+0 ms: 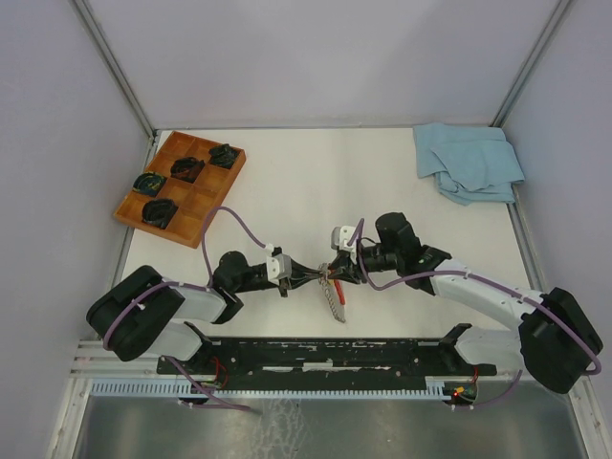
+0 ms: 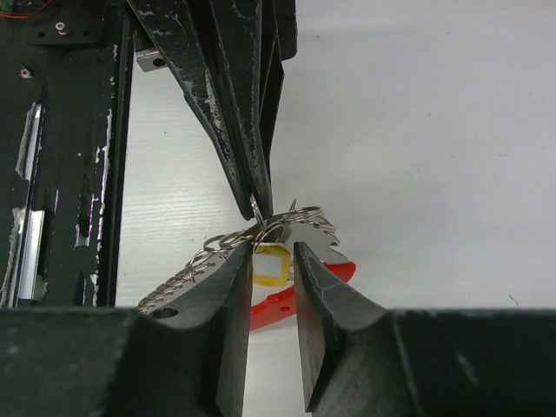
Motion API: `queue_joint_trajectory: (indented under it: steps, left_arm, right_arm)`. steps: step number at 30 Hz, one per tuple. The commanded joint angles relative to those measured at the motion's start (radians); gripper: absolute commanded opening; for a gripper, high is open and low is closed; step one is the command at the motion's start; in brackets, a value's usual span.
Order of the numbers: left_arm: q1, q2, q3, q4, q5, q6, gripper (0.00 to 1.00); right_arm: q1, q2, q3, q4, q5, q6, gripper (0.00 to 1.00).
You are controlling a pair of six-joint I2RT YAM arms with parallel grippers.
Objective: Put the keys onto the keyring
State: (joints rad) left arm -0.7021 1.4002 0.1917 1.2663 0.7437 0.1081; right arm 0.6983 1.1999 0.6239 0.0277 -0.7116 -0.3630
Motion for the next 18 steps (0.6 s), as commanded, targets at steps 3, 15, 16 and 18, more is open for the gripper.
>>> queue_joint_trajectory:
  steps: [3,15,16,18]
  left_arm:
    - [0.003,-0.007,0.028,0.069,0.007,-0.031,0.03]
    - [0.003,-0.023,0.022,0.068,0.013,-0.029,0.03]
    - [0.003,-0.024,0.022,0.064,0.015,-0.025,0.03]
    - [0.001,-0.033,0.024,0.037,0.016,-0.007,0.03]
  right_arm:
    - [-0.003,0.014,0.008,0.064,-0.05,0.044,0.29]
    - [-0.002,0.026,0.027,0.095,-0.013,0.226,0.01]
    - [-0.002,0.024,0.032,0.096,-0.001,0.26,0.01]
    - [-0.002,0.024,0.046,0.091,0.029,0.346,0.01]
